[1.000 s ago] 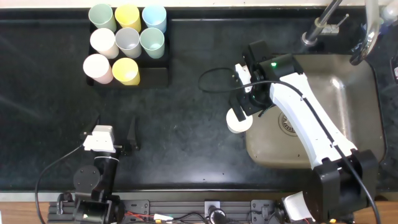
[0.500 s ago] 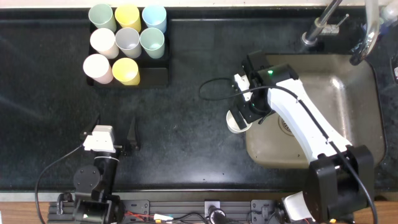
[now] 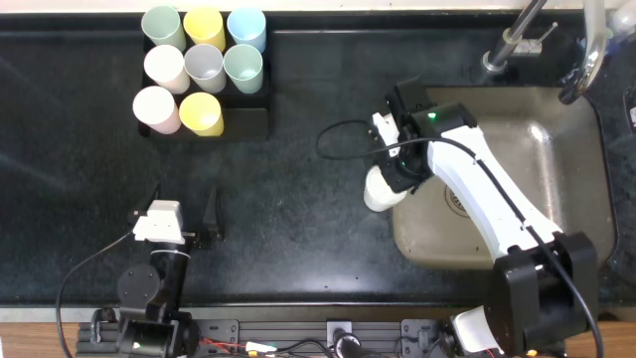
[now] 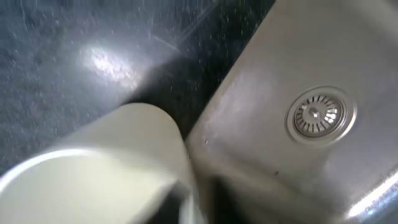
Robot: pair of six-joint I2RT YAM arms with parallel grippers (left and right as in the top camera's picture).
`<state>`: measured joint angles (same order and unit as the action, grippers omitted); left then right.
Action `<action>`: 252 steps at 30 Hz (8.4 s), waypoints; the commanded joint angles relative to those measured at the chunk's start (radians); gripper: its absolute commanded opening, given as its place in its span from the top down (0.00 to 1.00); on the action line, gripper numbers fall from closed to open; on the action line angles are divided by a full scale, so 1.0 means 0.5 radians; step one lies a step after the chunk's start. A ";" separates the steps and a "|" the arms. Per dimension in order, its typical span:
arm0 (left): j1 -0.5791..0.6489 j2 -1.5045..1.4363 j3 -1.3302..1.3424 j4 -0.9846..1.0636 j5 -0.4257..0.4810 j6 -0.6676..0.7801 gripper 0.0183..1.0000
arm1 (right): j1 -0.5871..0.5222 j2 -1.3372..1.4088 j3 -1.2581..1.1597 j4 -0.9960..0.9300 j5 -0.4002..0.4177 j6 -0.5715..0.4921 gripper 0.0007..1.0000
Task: Store Cups
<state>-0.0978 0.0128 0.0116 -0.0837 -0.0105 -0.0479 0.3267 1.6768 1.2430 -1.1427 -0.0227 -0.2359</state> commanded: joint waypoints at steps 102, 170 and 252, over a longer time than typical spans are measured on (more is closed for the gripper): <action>0.005 -0.020 -0.008 -0.002 0.019 0.043 0.00 | 0.731 1.513 2.465 -0.239 0.076 0.285 0.96; 0.005 -0.020 -0.008 -0.002 0.019 0.043 0.00 | 0.211 0.471 2.201 -0.498 0.793 0.507 0.00; 0.005 -0.020 -0.008 -0.002 0.019 0.043 0.00 | -0.587 -3.347 -2.477 2.136 -0.041 -0.256 0.00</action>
<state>-0.0978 0.0128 0.0116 -0.0837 -0.0105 -0.0479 0.0280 0.0154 0.0181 -0.0757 -0.1539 -0.3645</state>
